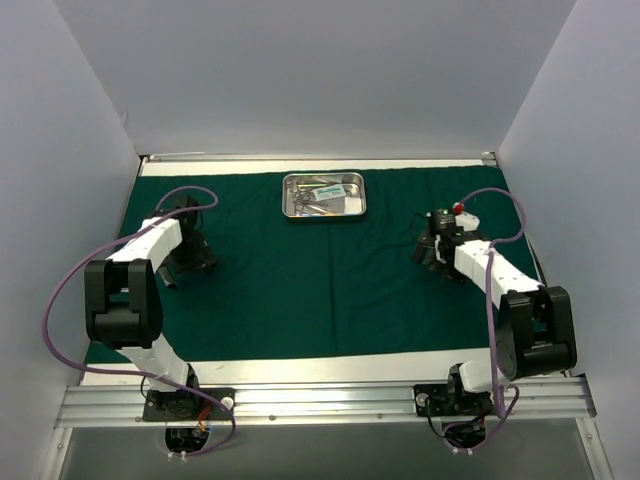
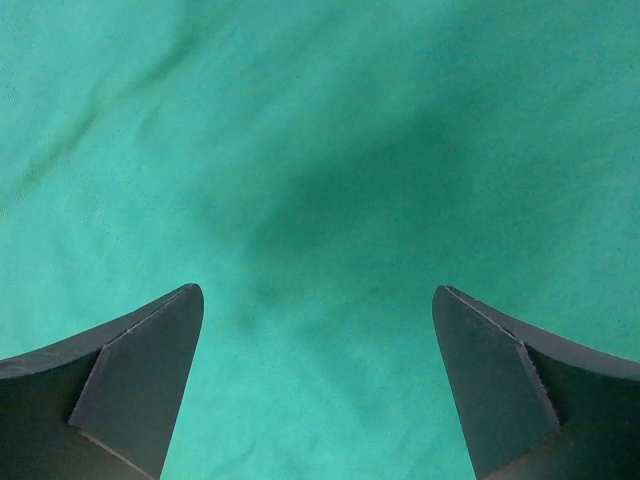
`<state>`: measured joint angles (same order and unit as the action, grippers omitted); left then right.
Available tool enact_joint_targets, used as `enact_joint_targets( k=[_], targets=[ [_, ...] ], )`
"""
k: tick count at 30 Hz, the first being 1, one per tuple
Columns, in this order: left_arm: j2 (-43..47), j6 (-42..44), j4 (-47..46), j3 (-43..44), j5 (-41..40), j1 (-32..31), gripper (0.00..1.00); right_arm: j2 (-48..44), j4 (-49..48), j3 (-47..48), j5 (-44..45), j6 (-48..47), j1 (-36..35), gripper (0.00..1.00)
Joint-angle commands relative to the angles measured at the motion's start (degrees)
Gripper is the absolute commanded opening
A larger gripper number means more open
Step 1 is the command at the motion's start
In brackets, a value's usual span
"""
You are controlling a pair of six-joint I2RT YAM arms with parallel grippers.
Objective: Open and lay out the surgical kit
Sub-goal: Smooth out the surgical kit at the center of the board.
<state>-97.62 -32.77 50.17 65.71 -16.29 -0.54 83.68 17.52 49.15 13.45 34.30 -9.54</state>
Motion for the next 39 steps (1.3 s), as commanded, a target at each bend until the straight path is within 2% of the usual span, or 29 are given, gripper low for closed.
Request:
enact_joint_targets(
  k=[1,6,15,25,34,39],
  targets=[
    [0.5,-1.4,-2.7,3.6,-2.0,0.2,0.94,0.3,-2.2,0.2,1.8,1.5,5.0,0.94],
    [-3.0,-2.6,-6.0,4.3,-2.2,3.0,0.94,4.1,-4.8,-0.9,3.2,3.9,11.9,0.93],
    [-7.6,-3.2,-6.7,3.7,-1.5,5.5,0.94,6.4,-5.3,-6.3,5.1,5.7,16.9,0.93],
    [-9.1,-4.2,-4.6,1.9,-0.9,8.2,0.94,1.1,-2.5,-8.9,4.9,6.2,22.0,0.93],
    [-7.6,-5.2,-3.0,0.9,-2.1,11.6,0.94,-1.1,-1.1,-7.9,3.7,5.8,22.1,0.93],
    [-3.9,-5.5,-1.7,2.5,-2.2,11.0,0.94,-4.0,-0.7,-5.7,2.6,3.1,21.1,0.93]
  ],
)
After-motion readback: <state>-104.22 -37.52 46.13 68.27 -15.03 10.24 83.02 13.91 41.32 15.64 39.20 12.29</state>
